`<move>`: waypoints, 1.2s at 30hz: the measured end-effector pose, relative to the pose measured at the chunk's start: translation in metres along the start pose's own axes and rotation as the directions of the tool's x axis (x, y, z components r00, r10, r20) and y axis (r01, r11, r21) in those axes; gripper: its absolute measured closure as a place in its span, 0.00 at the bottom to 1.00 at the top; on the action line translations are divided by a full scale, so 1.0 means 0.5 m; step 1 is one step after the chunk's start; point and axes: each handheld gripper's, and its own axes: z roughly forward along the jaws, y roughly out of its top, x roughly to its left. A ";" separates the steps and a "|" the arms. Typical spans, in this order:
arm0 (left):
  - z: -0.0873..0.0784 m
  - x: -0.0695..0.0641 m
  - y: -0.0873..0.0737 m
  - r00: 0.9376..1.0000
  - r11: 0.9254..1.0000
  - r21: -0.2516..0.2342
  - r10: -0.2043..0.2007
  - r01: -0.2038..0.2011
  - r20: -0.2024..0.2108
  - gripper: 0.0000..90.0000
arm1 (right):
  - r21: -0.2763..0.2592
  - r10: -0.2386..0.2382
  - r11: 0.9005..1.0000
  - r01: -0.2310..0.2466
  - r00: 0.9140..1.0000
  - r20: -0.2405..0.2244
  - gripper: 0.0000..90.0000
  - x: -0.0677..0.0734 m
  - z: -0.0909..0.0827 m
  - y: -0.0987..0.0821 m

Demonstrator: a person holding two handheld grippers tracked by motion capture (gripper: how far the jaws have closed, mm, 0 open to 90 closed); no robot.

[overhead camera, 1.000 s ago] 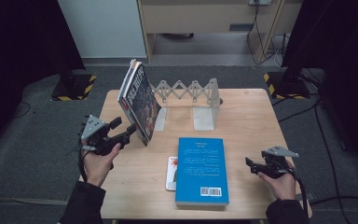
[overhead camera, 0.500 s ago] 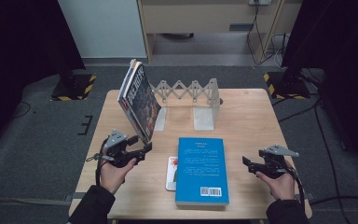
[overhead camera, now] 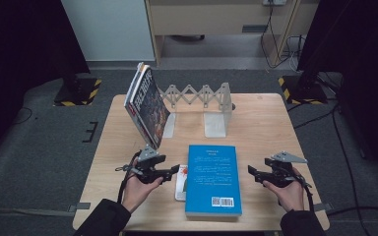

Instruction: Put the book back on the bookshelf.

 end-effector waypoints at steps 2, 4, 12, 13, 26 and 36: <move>0.006 -0.004 -0.002 1.000 1.000 0.014 0.001 -0.001 0.009 0.30 | 0.007 -0.010 1.000 0.011 1.000 -0.016 0.23 0.007 0.003 0.002; 0.014 -0.008 -0.004 1.000 1.000 0.024 -0.005 0.005 0.021 0.30 | -0.001 -0.007 1.000 0.007 0.999 -0.033 0.23 0.013 0.006 0.005; 0.049 -0.022 -0.016 0.998 0.997 0.081 -0.018 0.013 0.059 0.30 | 0.023 0.014 1.000 -0.012 0.997 -0.078 0.22 0.037 0.027 0.010; 0.053 -0.025 -0.017 0.998 0.996 0.089 -0.015 0.010 0.061 0.30 | 0.030 0.019 0.999 -0.017 0.996 -0.085 0.22 0.040 0.030 0.009; 0.099 -0.049 -0.030 0.995 0.990 0.139 -0.006 -0.008 0.101 0.30 | 0.123 0.034 0.992 -0.016 0.989 -0.144 0.18 0.058 0.064 -0.004; 0.118 -0.053 -0.033 0.990 0.991 0.127 -0.046 0.030 0.132 0.27 | 0.150 0.025 0.989 0.004 0.981 -0.192 0.05 0.065 0.076 -0.009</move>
